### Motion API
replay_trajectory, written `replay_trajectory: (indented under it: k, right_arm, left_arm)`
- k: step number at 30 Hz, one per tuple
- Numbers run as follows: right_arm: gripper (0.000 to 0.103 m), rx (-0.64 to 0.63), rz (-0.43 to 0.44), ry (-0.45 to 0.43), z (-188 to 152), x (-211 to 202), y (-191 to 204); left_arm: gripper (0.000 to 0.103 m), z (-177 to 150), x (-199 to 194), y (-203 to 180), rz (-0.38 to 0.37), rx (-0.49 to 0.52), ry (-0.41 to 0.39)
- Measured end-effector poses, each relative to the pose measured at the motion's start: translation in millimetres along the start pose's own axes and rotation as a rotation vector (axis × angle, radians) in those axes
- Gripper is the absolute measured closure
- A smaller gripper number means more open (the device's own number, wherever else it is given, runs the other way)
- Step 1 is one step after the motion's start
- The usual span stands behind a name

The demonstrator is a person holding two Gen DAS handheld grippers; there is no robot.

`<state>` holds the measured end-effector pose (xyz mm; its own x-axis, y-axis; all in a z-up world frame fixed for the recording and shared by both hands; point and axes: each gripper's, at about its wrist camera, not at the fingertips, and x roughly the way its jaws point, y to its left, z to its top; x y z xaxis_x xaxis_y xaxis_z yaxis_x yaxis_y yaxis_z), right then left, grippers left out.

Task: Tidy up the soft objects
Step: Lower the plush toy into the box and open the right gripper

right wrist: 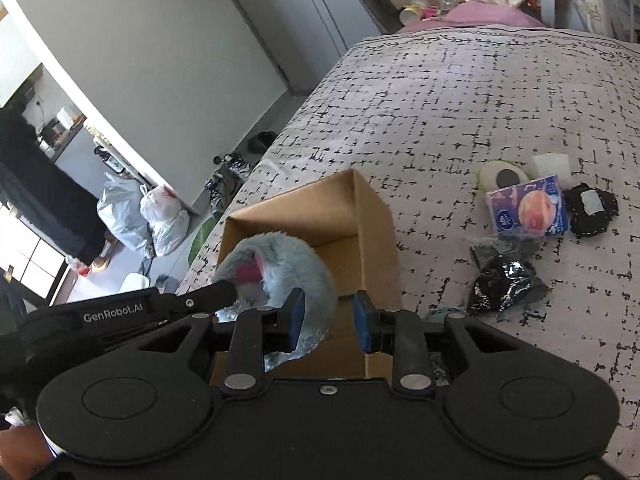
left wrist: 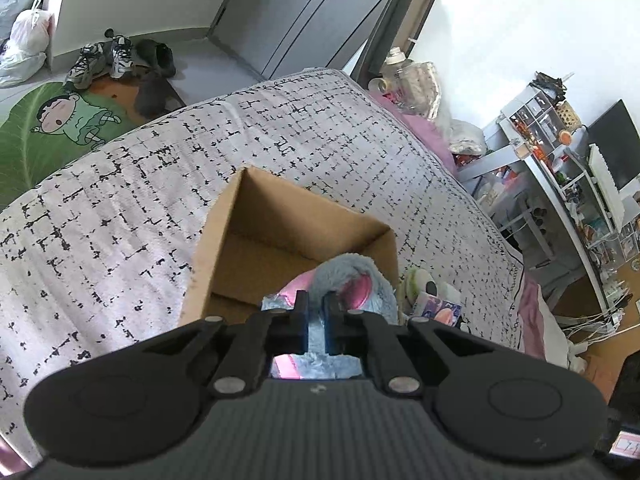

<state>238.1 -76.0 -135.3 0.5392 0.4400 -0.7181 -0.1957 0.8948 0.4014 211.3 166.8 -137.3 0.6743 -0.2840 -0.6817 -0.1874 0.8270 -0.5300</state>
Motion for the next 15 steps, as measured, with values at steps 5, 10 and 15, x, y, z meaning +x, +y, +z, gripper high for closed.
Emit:
replay_trajectory:
  k: [5, 10, 15]
  right_arm:
    - [0.074, 0.015, -0.006, -0.001, 1.4, -3.3, -4.6]
    - [0.071, 0.028, -0.012, -0.001, 1.5, -6.9, -7.4]
    - [0.065, 0.047, -0.029, -0.012, 3.8, -17.6, -13.6]
  left_arm:
    - [0.096, 1.5, 2.9, 3.5, 0.033, -0.03, 0.011]
    - [0.094, 5.2, -4.1, 6.3, 0.091, -0.065, -0.003]
    - [0.093, 7.4, -13.7, -0.6, 0.118, -0.059, 0.003]
